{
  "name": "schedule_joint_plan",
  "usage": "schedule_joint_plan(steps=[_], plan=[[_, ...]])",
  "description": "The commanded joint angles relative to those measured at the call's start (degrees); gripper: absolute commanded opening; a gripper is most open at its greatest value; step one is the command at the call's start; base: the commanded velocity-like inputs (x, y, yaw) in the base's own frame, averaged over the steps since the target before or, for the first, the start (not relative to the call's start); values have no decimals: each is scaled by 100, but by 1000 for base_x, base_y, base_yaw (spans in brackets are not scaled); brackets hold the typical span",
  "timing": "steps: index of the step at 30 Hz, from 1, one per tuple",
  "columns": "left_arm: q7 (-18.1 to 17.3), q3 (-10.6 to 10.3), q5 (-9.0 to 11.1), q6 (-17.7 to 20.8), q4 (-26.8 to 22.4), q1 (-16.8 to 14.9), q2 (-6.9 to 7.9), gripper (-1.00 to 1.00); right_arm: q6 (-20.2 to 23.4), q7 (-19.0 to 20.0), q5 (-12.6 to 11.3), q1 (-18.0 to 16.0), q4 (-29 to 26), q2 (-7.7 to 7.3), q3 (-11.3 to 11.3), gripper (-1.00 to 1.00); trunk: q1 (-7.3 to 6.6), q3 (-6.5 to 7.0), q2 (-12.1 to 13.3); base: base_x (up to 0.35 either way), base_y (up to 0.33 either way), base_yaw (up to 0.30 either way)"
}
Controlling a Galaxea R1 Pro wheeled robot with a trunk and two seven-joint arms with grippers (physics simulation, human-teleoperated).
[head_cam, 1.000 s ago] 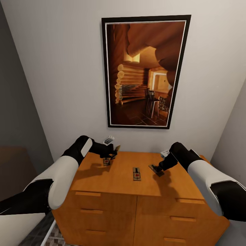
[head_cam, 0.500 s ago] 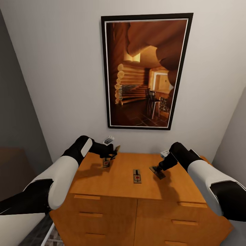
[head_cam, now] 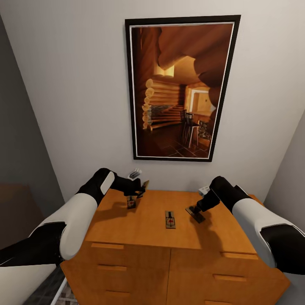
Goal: Take the four mousetraps from the cabinet in the bathroom and place them on the bathroom floor. Make sure all four end up on the same floor surface, and ensure that at least two of them are either under or directly next to the same bathroom sink.
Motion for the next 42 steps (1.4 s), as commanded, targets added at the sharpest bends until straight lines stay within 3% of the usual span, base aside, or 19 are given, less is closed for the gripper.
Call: schedule_joint_plan(steps=[1, 5, 28, 38, 42], plan=[[7, 32, -7, 35, -4, -4, -5, -100, 7, 58, 60, -3, -12, -3, 11, 100, 1, -8, -6, 0, 0, 0], [7, 32, -7, 35, -4, -4, -6, -100, 7, 56, 60, -3, -9, -2, 15, 100, 1, -8, -6, 0, 0, 0], [7, -2, -7, 35, -4, -4, -6, -100, -11, 57, 52, -3, 176, -2, 11, 100, 506, -421, -928, 0, 0, 0], [7, -4, -7, 35, -4, -4, -6, -100, -10, 62, 52, -1, 177, -2, 11, 100, 506, -421, -928, 0, 0, 0], [7, -4, -7, 35, -4, -4, -6, -100, -10, 62, 52, -3, 177, -2, 11, 100, 594, -493, -1089, 0, 0, 0]])
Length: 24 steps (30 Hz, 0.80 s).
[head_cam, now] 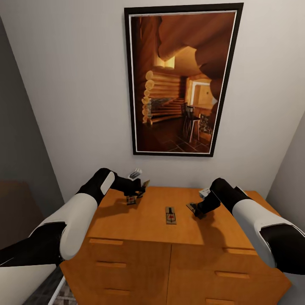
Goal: Take the four mousetraps from the cabinet in the bathroom and place them on the bathroom floor. Make sure all four end up on the same floor surface, and ensure that at least two of them are either under or directly next to the same bathroom sink.
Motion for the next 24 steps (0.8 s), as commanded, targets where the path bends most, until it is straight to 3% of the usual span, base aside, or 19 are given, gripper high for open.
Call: schedule_joint_plan(steps=[1, 6, 7, 24], plan=[[8, 32, -2, 36, -4, -4, -5, -100, 6, 57, 63, -2, -11, -2, 7, 100, 23, -26, -46, 0, 0, 0], [8, 32, -2, 36, -4, -4, -5, -100, 6, 57, 63, -3, -11, -2, 7, 100, 89, -80, -167, 0, 0, 0], [8, 32, -2, 36, -4, -4, -5, -100, 6, 57, 63, -1, -11, -2, 7, -100, 89, -80, -167, 0, 0, 0], [8, 17, -2, 36, 23, -4, 13, -100, 15, 65, 63, -2, -11, -2, 16, -100, 89, -80, -167, 0, 0, 0]])
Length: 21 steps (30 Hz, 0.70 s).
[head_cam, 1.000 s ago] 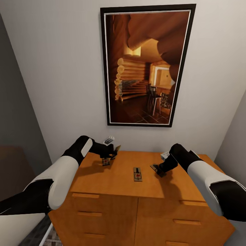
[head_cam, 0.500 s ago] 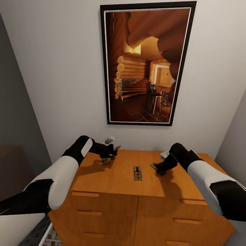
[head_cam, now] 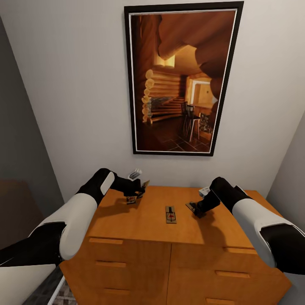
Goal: Take the four mousetraps from the cabinet in the bathroom and place them on the bathroom floor. Make sure all four end up on the same floor surface, and ensure that at least two of them are either under or directly next to the same bathroom sink.
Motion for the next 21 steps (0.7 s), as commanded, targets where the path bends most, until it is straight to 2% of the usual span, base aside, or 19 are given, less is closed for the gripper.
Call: schedule_joint_plan(steps=[1, 21], plan=[[8, 30, -6, 35, -3, -5, -5, -100, 31, 52, 25, 3, 86, -2, 8, -100, 1, -9, -3, 0, 0, 0], [8, 29, -6, 35, 4, -5, 4, -100, 35, 47, 25, 5, 86, -2, 13, -100, -21, 9, 37, 0, 0, 0]])
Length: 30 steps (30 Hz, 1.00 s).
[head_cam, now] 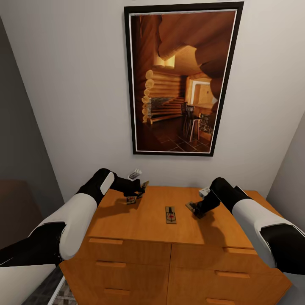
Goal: Take the four mousetraps from the cabinet in the bathroom and place them on the bathroom floor. Make sure all four end up on the same floor surface, and ensure that at least two of them are either under or directly next to the same bathroom sink.
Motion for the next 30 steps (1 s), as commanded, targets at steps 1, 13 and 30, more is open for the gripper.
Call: schedule_joint_plan(steps=[1, 13, 30], plan=[[8, 31, -11, 35, -5, -4, -4, -100, 45, 44, 32, 2, 59, -3, 33, -100, -22, 10, 38, 0, 0, 0], [8, 31, -11, 35, -5, -4, -4, -100, 34, 49, 29, 5, 59, -3, 39, -100, -285, 225, 519, 0, 0, 0], [34, 37, -49, 20, 10, -4, 3, -100, -14, 117, -1, 8, 51, -3, 41, -100, -659, 530, 1201, 0, 0, 0]])
